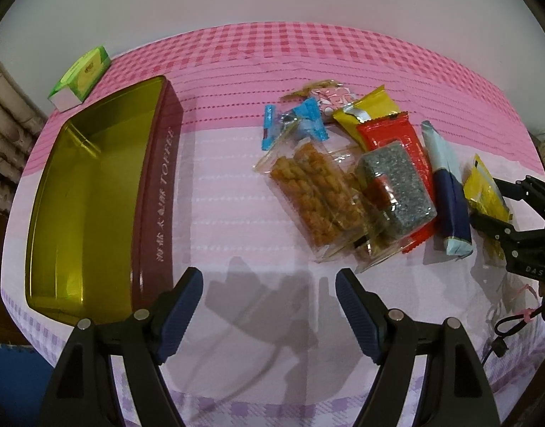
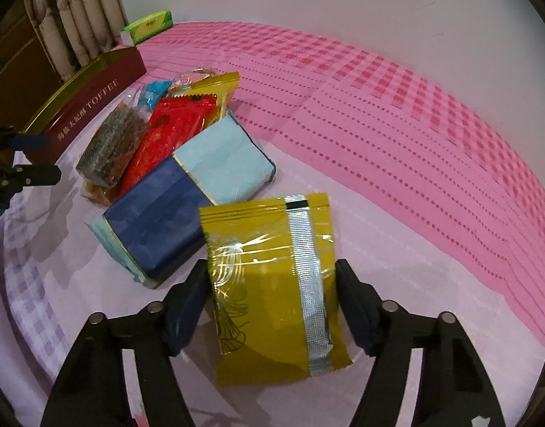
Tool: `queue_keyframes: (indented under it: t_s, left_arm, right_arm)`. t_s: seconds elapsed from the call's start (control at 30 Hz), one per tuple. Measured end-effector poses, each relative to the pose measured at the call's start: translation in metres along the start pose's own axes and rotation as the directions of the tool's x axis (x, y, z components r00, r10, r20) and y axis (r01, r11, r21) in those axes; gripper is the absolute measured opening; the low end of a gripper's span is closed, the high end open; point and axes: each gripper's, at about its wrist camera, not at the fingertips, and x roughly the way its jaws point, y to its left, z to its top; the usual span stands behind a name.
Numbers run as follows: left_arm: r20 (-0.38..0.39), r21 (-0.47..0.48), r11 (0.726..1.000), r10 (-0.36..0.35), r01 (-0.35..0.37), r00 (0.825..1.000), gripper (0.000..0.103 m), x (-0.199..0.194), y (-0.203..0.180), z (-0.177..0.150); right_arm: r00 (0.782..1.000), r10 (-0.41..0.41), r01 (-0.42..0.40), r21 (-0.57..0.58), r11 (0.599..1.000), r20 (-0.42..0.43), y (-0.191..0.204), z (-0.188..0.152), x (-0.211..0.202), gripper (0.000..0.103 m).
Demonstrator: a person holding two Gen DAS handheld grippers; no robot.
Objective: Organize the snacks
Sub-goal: 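Grasp the yellow-and-silver bag with the right tool while the left tool approaches the grey seaweed packet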
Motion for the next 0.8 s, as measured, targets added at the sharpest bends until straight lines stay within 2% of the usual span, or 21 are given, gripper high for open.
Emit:
queue_keyframes:
  t_s: [0.1,0.23,0.37,0.67,0.73,0.8]
  left_arm:
    - [0.002,0.007,1.0,-0.005,0.005,1.0,0.079,0.0,-0.005,0.002]
    - [0.003,0.018,1.0,-0.026,0.025,1.0,0.079,-0.002,-0.016,0.006]
    - [-0.013,0.016,0.997,-0.079,0.079,0.997,0.079,-0.005,-0.026,0.013]
    - [-0.049,-0.056,0.978,-0.202,0.199,0.978,0.079,-0.016,-0.037,0.043]
    - [-0.059,-0.073,0.973,-0.223,0.219,0.973,0.077,-0.017,-0.039,0.049]
    - [-0.073,-0.097,0.966,-0.246,0.238,0.967,0.064,-0.016,-0.04,0.057]
  right_arm:
    - [1.0,-0.001,0.0,0.038,0.999,0.024,-0.002,-0.003,-0.003,0.056]
    - [0.999,-0.019,0.015,0.085,0.996,0.05,-0.001,-0.008,-0.006,0.056]
    - [0.996,-0.038,0.026,0.154,0.988,0.077,-0.001,-0.019,-0.012,0.056]
    - [0.993,-0.062,0.039,0.222,0.974,0.098,-0.005,-0.033,-0.02,0.056]
    - [0.993,-0.066,0.041,0.232,0.972,0.102,-0.005,-0.035,-0.022,0.056]
    - [0.993,-0.067,0.04,0.239,0.97,0.102,-0.005,-0.036,-0.023,0.056]
